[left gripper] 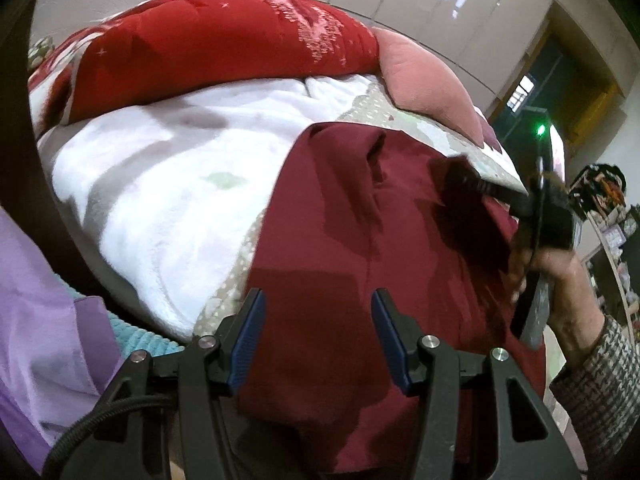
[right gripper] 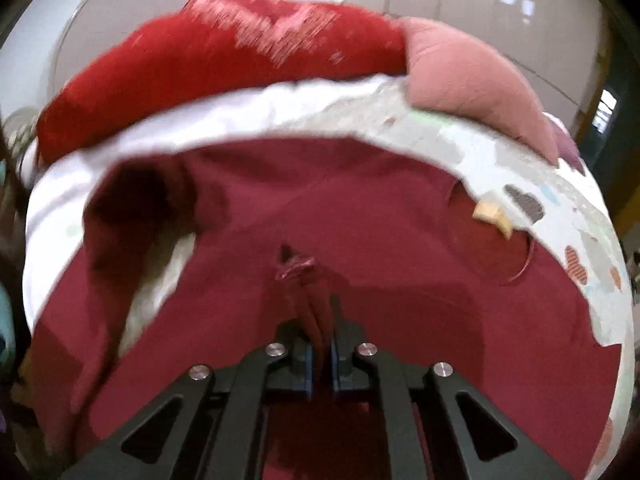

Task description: Fold small clothes

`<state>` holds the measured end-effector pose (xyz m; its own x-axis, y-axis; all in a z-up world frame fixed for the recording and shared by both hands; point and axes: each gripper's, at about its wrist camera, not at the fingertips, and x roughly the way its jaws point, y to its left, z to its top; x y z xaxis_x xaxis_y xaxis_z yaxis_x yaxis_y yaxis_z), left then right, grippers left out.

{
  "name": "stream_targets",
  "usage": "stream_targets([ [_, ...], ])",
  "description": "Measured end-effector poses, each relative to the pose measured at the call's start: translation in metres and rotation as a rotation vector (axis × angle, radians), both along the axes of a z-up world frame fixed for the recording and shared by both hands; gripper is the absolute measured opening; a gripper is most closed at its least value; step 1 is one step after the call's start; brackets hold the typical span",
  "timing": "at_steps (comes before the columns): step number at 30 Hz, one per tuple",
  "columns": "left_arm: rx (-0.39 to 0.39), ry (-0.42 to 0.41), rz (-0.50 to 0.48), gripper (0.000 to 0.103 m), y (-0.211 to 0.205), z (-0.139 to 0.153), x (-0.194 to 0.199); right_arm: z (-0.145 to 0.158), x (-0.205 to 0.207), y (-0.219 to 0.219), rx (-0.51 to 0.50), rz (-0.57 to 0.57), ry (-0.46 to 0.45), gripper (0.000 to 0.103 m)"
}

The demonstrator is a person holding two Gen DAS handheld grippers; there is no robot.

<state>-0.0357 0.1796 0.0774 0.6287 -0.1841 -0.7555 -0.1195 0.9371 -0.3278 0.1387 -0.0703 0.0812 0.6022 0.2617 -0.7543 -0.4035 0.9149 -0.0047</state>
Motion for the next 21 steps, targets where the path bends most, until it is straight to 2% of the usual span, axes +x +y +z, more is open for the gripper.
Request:
stream_targets([
  [3, -0.004, -0.002, 0.014, 0.054, 0.008, 0.005, -0.003, 0.023, 0.018, -0.009, 0.081, -0.107, -0.038, 0.007],
  [4, -0.005, -0.008, 0.019, 0.054, 0.012, 0.009, -0.005, 0.028, 0.023, -0.008, 0.103, -0.129, -0.047, 0.012],
  [6, -0.001, -0.036, 0.04, 0.054, 0.022, 0.02, -0.013, 0.028, 0.03, 0.002, 0.131, -0.11, -0.026, 0.034],
  [7, 0.007, -0.051, 0.056, 0.054, 0.028, 0.027, -0.015, 0.026, 0.031, 0.009, 0.147, -0.073, 0.007, 0.049],
  [8, 0.013, -0.066, 0.073, 0.054, 0.034, 0.033, -0.018, 0.026, 0.028, 0.014, 0.15, -0.051, 0.017, 0.05],
  [10, 0.02, -0.104, 0.113, 0.055, 0.049, 0.048, -0.025, 0.031, 0.011, 0.023, 0.156, -0.013, -0.022, 0.05],
  [13, 0.03, -0.15, 0.165, 0.061, 0.065, 0.063, -0.035, 0.039, -0.03, 0.042, 0.239, 0.141, 0.018, 0.05],
  [16, 0.024, -0.164, 0.191, 0.061, 0.074, 0.068, -0.042, 0.034, -0.079, 0.07, 0.279, 0.343, 0.09, 0.05],
  [19, 0.026, -0.164, 0.197, 0.061, 0.076, 0.069, -0.049, 0.015, -0.12, 0.103, 0.247, 0.507, 0.149, 0.056],
  [21, 0.03, -0.162, 0.2, 0.061, 0.077, 0.068, -0.051, 0.003, -0.143, 0.126, 0.165, 0.603, 0.131, 0.058],
])
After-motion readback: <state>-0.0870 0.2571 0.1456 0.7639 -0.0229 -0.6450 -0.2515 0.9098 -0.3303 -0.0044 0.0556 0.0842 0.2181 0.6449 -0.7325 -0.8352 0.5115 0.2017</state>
